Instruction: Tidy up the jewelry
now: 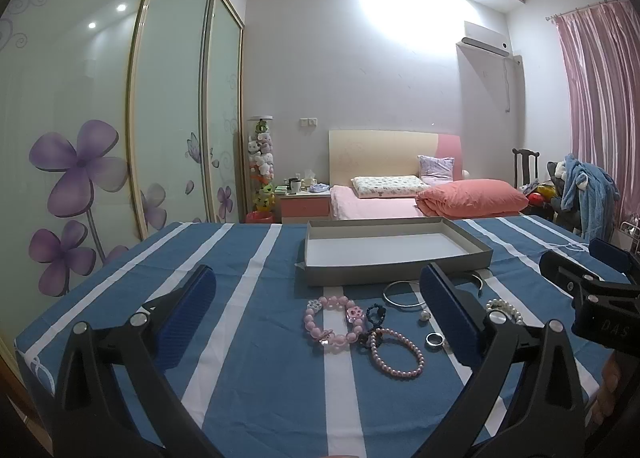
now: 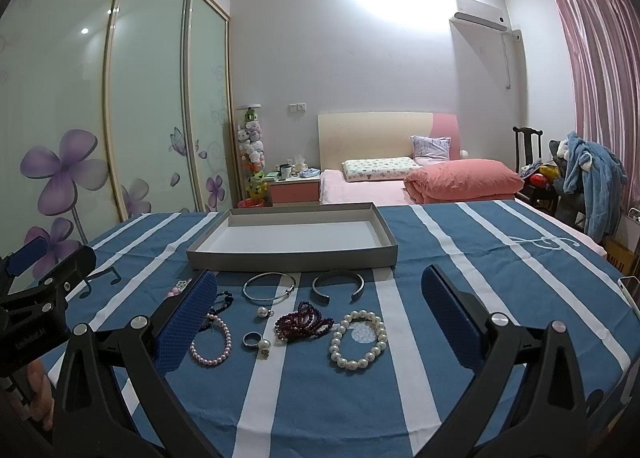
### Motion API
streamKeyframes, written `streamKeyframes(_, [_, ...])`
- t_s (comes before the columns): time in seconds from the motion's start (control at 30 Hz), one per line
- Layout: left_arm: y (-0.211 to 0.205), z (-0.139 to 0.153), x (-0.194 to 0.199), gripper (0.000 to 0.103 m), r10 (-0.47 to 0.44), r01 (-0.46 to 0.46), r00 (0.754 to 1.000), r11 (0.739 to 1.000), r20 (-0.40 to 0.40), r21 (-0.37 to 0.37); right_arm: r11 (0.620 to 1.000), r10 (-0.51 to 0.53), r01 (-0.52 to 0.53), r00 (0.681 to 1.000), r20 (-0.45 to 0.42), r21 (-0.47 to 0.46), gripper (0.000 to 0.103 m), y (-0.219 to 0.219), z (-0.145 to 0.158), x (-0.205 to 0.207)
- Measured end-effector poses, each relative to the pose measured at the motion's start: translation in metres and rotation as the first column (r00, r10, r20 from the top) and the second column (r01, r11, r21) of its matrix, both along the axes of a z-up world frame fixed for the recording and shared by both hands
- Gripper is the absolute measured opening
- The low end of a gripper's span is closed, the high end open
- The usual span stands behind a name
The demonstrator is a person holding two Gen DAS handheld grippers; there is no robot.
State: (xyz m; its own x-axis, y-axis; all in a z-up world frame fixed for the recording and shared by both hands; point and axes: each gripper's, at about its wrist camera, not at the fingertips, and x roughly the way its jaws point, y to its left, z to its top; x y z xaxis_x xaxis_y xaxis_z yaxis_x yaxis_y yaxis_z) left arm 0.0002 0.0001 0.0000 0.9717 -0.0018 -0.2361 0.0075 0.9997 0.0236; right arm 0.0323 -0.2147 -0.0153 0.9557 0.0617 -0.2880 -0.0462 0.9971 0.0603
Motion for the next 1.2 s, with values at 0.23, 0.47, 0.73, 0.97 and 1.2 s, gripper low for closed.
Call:
streamKeyframes(0.23, [0.0000,0.0000,0.0001,0.099,0.001,-0.001,1.000,1.000,-0.001,0.000,1.000,-0.002,0.002,1.000,0.000,0.003,0.101,-0.0014,-0.0009,-0.0001])
streamKeyframes(0.47, [-0.0001,0.0000,0.0001,0.099,0.000,0.000,1.000,1.000,-0.001,0.000,1.000,-0.002,0.001,1.000,0.000,0.006,0.101,-0.0016,-0.0002,-0.0002])
streamKeyframes(0.73, [0.0000,0.0000,0.0001,0.099,0.000,0.000,1.000,1.000,-0.001,0.000,1.000,-0.002,0.002,1.000,0.001,0.007,0.101,-0.0019,-0.0002,-0.0003])
streamKeyframes(0.97, [0.0000,0.0000,0.0001,0.099,0.000,0.000,1.000,1.000,-0.002,0.000,1.000,-0.002,0.002,1.000,0.001,0.008,0.101,-0.0022,-0.0003,-0.0003])
streamKeyframes(1.2, [0.0000,0.0000,0.0001,0.099,0.000,0.000,1.000,1.000,-0.002,-0.001,1.000,-0.002,0.002,1.000,0.001,0.009,0.101,-0.0025,-0.0003,-0.0004])
